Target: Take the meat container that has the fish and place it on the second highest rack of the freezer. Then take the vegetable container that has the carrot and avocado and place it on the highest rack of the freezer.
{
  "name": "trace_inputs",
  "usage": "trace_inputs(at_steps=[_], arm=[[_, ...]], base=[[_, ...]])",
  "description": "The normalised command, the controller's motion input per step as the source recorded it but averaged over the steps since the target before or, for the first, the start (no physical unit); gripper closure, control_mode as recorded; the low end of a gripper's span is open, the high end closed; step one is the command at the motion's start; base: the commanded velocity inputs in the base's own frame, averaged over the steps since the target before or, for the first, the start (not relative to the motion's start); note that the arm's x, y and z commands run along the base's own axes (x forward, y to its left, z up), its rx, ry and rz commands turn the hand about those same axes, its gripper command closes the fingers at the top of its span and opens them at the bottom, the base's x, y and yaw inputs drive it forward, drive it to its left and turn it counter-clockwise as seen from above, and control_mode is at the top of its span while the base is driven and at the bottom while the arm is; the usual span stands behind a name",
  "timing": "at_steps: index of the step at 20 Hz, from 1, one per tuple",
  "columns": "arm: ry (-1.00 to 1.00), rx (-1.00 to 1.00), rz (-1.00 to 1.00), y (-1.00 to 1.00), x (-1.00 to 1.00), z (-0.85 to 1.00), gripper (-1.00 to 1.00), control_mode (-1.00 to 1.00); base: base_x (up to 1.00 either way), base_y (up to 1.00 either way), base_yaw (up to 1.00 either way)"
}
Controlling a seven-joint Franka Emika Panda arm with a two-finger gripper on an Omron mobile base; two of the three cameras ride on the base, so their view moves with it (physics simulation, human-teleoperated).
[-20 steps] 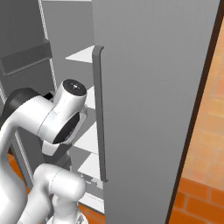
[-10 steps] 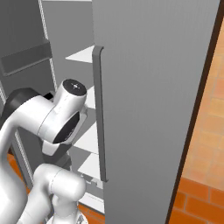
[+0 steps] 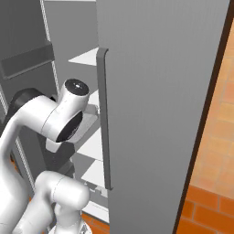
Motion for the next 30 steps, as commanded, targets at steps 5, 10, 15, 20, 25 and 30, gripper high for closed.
trace_inputs(at_steps=[5,10,15,20,25,30], arm=[[-0.10,0.00,-0.03,0.11,0.06,0.00,1.00,-1.00],[-0.07,0.00,0.00,0.13,0.08,0.00,1.00,-1.00],[0.00,0.00,0.00,0.17,0.30,0.00,1.00,-1.00],[0.00,0.00,0.00,0.10,0.33,0.00,1.00,-1.00],[0.00,0.00,0.00,0.02,0.31,0.00,1.00,-1.00],[0.00,-0.01,0.00,0.00,0.24,0.00,1.00,-1.00]], base=[[0.00,0.00,0.00],[0.00,0.00,0.00],[0.00,0.00,0.00],[0.00,0.00,0.00],[0.00,0.00,0.00],[0.00,0.00,0.00]])
